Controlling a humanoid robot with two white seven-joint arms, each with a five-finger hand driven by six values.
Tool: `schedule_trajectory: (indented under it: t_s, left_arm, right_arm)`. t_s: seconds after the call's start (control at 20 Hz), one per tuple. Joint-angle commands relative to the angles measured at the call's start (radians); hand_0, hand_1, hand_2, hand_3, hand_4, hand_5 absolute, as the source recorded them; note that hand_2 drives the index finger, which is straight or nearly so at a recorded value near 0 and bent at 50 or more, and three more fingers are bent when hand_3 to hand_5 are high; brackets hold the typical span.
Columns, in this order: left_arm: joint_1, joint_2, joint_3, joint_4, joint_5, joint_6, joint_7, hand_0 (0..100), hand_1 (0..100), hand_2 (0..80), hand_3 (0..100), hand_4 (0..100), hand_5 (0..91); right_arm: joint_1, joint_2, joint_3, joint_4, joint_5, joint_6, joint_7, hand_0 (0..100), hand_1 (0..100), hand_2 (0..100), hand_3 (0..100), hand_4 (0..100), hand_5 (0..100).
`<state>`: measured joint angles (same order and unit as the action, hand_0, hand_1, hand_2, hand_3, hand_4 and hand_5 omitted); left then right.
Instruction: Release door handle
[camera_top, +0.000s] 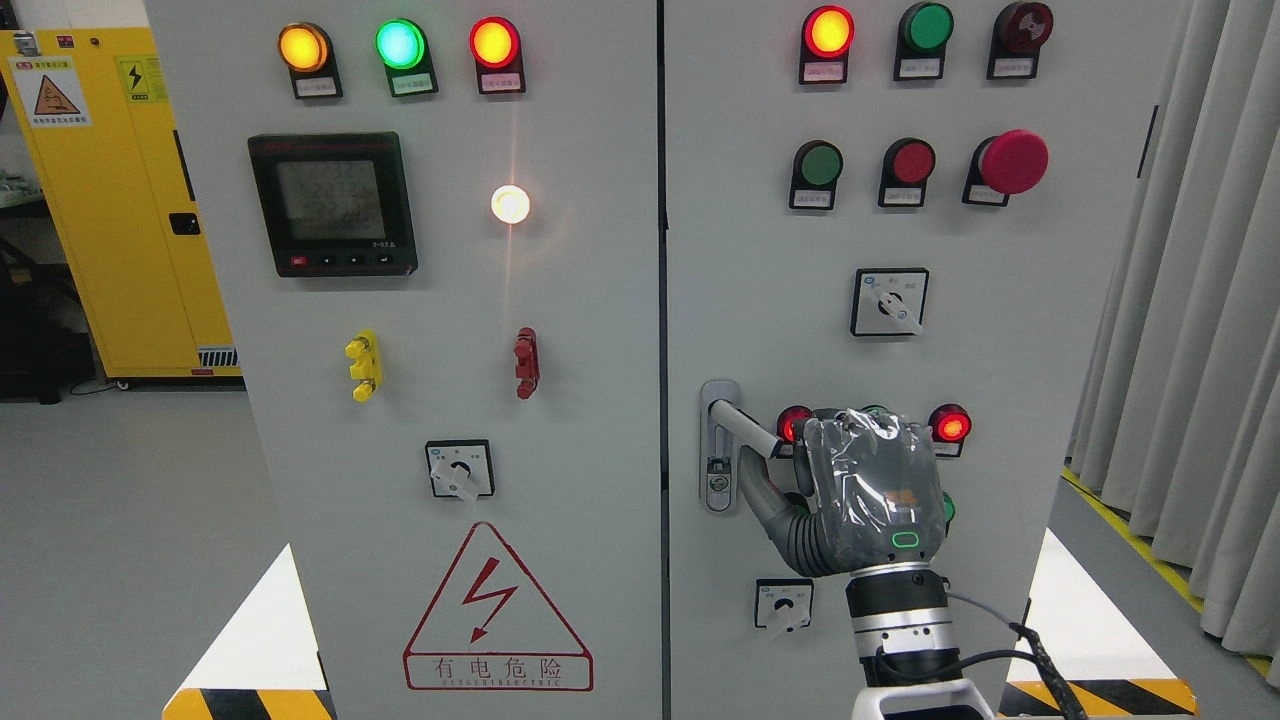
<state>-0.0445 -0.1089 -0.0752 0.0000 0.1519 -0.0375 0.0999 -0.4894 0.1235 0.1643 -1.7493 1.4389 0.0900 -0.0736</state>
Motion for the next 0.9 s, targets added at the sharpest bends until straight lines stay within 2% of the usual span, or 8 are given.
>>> schedule_trajectory:
  t_s: [0.0, 0.85]
  left_arm:
    - [0.000, 0.000, 0.000, -0.012, 0.000, -0.001, 0.000, 12, 56, 0.0, 0, 0, 0.0]
    - [0.000, 0.000, 0.000, -0.012, 0.000, -0.001, 0.000, 12, 56, 0.0, 0, 0, 0.0]
  right_arm:
    - [-0.001, -0.001, -0.008, -0.006, 0.000, -0.001, 0.002, 54, 42, 100, 100, 100, 100]
    - [-0.008, -0.002, -0.009, -0.006, 0.000, -0.001, 0.005, 53, 42, 100, 100, 100, 100]
